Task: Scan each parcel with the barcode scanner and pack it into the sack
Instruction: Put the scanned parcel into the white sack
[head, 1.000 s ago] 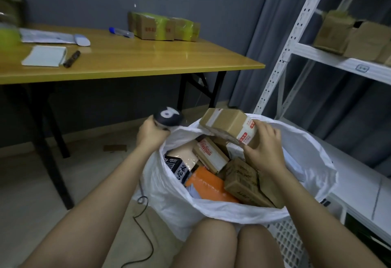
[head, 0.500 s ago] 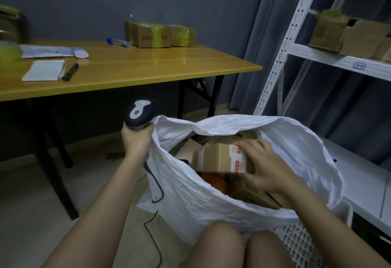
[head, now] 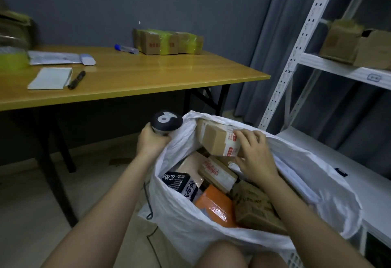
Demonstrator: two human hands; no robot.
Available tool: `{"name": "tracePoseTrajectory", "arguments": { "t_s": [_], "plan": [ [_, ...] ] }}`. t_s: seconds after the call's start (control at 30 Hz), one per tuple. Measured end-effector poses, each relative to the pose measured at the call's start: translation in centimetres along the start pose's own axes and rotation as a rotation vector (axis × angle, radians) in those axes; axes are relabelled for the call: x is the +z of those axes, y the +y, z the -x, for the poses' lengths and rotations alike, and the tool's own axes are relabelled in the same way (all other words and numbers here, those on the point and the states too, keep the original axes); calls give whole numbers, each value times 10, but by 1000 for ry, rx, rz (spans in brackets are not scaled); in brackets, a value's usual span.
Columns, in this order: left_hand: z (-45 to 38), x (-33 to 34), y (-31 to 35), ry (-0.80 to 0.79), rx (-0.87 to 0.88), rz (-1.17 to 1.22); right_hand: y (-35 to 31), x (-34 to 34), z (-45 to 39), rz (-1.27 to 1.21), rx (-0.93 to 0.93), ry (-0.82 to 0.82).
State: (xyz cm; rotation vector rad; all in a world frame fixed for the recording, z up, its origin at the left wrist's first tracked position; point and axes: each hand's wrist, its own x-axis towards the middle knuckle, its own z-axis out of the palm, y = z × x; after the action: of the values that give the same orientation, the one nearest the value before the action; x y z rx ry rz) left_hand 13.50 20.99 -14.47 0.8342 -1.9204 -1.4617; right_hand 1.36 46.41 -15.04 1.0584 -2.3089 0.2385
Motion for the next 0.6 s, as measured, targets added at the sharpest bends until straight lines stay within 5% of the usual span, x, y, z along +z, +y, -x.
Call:
{"name": "tracePoseTrajectory", "arguments": {
  "t_s": [0.2, 0.6],
  "plan": [
    [-2, 6, -3, 36, -27, 159, -3, 28, 4, 200, -169, -121],
    [7, 8, 11, 34, 47, 286, -41, 102, -28, 99, 139, -515]
  ]
}}
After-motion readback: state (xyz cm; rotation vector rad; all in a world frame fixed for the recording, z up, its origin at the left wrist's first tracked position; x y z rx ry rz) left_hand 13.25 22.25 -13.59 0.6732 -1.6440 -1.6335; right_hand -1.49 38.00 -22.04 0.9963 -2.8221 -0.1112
